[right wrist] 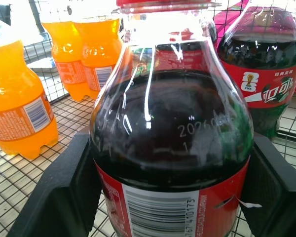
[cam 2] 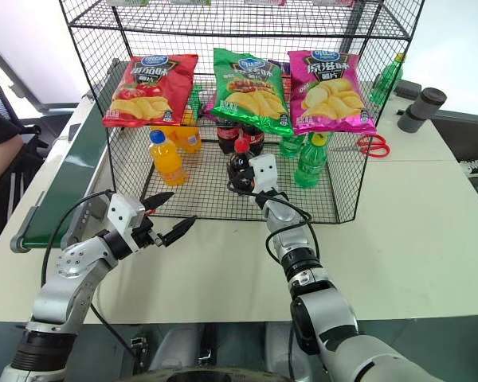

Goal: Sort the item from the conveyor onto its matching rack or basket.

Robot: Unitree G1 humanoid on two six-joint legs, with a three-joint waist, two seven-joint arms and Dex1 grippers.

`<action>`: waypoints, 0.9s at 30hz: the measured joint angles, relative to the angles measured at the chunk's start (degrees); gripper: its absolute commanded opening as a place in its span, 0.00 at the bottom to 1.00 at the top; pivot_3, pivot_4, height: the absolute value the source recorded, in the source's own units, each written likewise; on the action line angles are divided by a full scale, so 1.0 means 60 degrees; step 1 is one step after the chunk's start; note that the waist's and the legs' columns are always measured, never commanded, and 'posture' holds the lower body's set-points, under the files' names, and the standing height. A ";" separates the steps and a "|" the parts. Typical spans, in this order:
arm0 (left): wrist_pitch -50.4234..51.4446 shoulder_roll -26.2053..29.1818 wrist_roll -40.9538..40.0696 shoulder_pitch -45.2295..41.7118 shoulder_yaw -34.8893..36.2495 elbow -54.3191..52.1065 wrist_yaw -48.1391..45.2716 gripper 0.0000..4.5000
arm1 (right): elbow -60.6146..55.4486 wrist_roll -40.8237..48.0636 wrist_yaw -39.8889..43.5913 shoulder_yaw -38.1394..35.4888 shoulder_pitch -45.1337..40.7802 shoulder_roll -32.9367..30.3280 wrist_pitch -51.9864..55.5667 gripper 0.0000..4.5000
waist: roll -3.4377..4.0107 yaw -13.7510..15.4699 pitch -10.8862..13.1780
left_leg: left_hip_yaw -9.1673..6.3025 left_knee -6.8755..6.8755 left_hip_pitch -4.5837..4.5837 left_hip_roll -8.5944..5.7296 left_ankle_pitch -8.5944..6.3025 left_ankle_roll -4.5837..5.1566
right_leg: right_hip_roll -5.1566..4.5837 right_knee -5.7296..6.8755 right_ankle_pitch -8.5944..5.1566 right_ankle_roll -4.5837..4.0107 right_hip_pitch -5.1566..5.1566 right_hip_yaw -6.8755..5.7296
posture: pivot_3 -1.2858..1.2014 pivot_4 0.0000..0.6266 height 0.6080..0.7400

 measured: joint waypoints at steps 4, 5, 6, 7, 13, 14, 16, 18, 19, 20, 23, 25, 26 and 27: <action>0.0031 -0.0010 0.0000 -0.0004 -0.0082 -0.0015 0.0005 1.00 | -0.0063 0.0078 0.0274 -0.0039 0.0033 0.0025 -0.0092 0.99 | 0.0001 -0.0102 -0.0001 | -0.0001 0.0000 0.0004 0.0001 0.0000 0.0000 | -0.0002 0.0005 0.0000 0.0000 0.0001 0.0001 | 0.52 0.24 1.00; 0.0037 -0.0012 0.0000 -0.0006 -0.0095 -0.0033 0.0006 1.00 | -0.0154 0.0068 0.0301 -0.0037 0.0091 -0.0013 -0.0122 0.99 | 0.0002 -0.0109 -0.0001 | -0.0001 0.0000 0.0005 0.0001 0.0000 0.0000 | -0.0002 0.0007 0.0000 0.0000 0.0000 0.0000 | 0.52 0.24 1.00; 0.0047 -0.0012 -0.0001 -0.0009 -0.0106 -0.0057 0.0006 1.00 | -0.0360 0.0058 0.0363 -0.0032 0.0233 -0.0065 -0.0172 0.99 | 0.0004 -0.0102 -0.0002 | -0.0003 -0.0002 0.0005 0.0001 0.0000 0.0000 | -0.0002 0.0007 0.0000 0.0000 0.0000 0.0000 | 0.52 0.24 1.00; 0.0059 -0.0011 -0.0001 -0.0021 -0.0117 -0.0067 0.0007 1.00 | -0.0602 0.0055 0.0435 -0.0020 0.0399 -0.0130 -0.0181 0.99 | 0.0004 -0.0100 -0.0003 | -0.0003 -0.0002 0.0005 0.0002 0.0000 -0.0001 | -0.0002 0.0006 0.0000 0.0000 0.0000 0.0000 | 0.52 0.24 1.00; 0.0264 0.0000 -0.0029 -0.0123 -0.0130 -0.0115 0.0029 1.00 | -0.3101 0.0159 0.1286 0.0078 0.2161 -0.1066 0.0127 0.99 | 0.0005 -0.0060 -0.0003 | -0.0002 -0.0002 0.0003 -0.0006 -0.0001 -0.0001 | -0.0017 -0.0004 0.0000 0.0000 0.0007 0.0002 | 0.52 0.24 1.00; 0.0293 0.0009 -0.0043 -0.0152 -0.0130 -0.0147 0.0031 1.00 | -0.3669 0.0224 0.1546 0.0105 0.2533 -0.1348 0.0285 0.99 | 0.0004 -0.0065 -0.0003 | -0.0003 -0.0003 0.0004 -0.0005 -0.0001 -0.0001 | -0.0016 -0.0004 0.0000 0.0000 0.0008 0.0002 | 0.52 0.24 1.00; 0.0396 0.0044 -0.0087 -0.0228 -0.0123 -0.0228 0.0020 1.00 | -0.5050 0.0460 0.2302 0.0221 0.3496 -0.2120 0.0672 0.99 | 0.0009 -0.0049 -0.0005 | -0.0007 -0.0006 0.0007 -0.0004 -0.0002 0.0000 | -0.0015 -0.0008 0.0000 0.0000 0.0010 0.0000 | 0.52 0.24 1.00; 0.0474 0.0116 -0.0091 -0.0287 -0.0123 -0.0294 -0.0010 1.00 | -0.6609 0.0819 0.3184 0.0280 0.4687 -0.3157 0.1251 0.99 | 0.0017 -0.0018 -0.0007 | -0.0008 -0.0010 0.0007 -0.0003 -0.0003 0.0001 | -0.0014 -0.0020 0.0000 0.0000 0.0016 -0.0001 | 0.52 0.24 1.00; 0.0518 0.0200 -0.0087 -0.0287 -0.0109 -0.0297 -0.0011 1.00 | -0.7153 0.0989 0.3476 0.0258 0.5147 -0.3595 0.1550 0.99 | 0.0017 -0.0014 -0.0007 | -0.0009 -0.0011 0.0007 -0.0003 -0.0002 0.0001 | -0.0013 -0.0022 -0.0001 -0.0001 0.0017 -0.0001 | 0.52 0.24 1.00; 0.0578 0.0258 -0.0081 -0.0312 -0.0096 -0.0281 -0.0009 1.00 | -0.7577 0.1168 0.3658 0.0152 0.5482 -0.3891 0.1842 0.99 | 0.0018 -0.0060 -0.0007 | -0.0005 -0.0010 0.0014 -0.0002 -0.0002 0.0001 | -0.0011 -0.0021 -0.0001 -0.0001 0.0019 0.0004 | 0.52 0.24 1.00; 0.0634 0.0401 -0.0090 -0.0390 -0.0035 -0.0118 -0.0050 1.00 | -0.8844 0.1962 0.3942 -0.0525 0.6226 -0.4695 0.2729 0.99 | 0.0026 -0.0081 -0.0008 | -0.0005 -0.0007 0.0036 0.0000 -0.0002 0.0002 | -0.0006 -0.0011 -0.0001 -0.0004 0.0037 0.0007 | 0.52 0.24 1.00; 0.0611 0.0567 -0.0111 -0.0376 0.0101 0.0048 -0.0203 1.00 | -0.9461 0.2356 0.4109 -0.1092 0.6612 -0.5262 0.3118 0.99 | 0.0028 -0.0044 -0.0009 | -0.0009 -0.0007 0.0035 0.0000 -0.0002 0.0002 | -0.0005 -0.0011 -0.0002 -0.0006 0.0039 0.0002 | 0.52 0.24 1.00; 0.0588 0.0666 -0.0121 -0.0381 0.0256 0.0176 -0.0320 1.00 | -0.9747 0.2562 0.4220 -0.1469 0.6884 -0.5596 0.3336 0.99 | 0.0028 -0.0012 -0.0009 | -0.0010 -0.0007 0.0033 0.0000 -0.0002 0.0002 | -0.0004 -0.0017 -0.0002 -0.0006 0.0038 0.0000 | 0.52 0.24 1.00; 0.0573 0.0773 -0.0154 -0.0392 0.0347 0.0292 -0.0402 1.00 | -0.9900 0.2687 0.4287 -0.1731 0.7078 -0.5809 0.3481 0.99 | 0.0028 0.0009 -0.0009 | -0.0009 -0.0007 0.0032 0.0000 -0.0002 0.0002 | -0.0005 -0.0019 -0.0002 -0.0006 0.0039 0.0000 | 0.52 0.24 1.00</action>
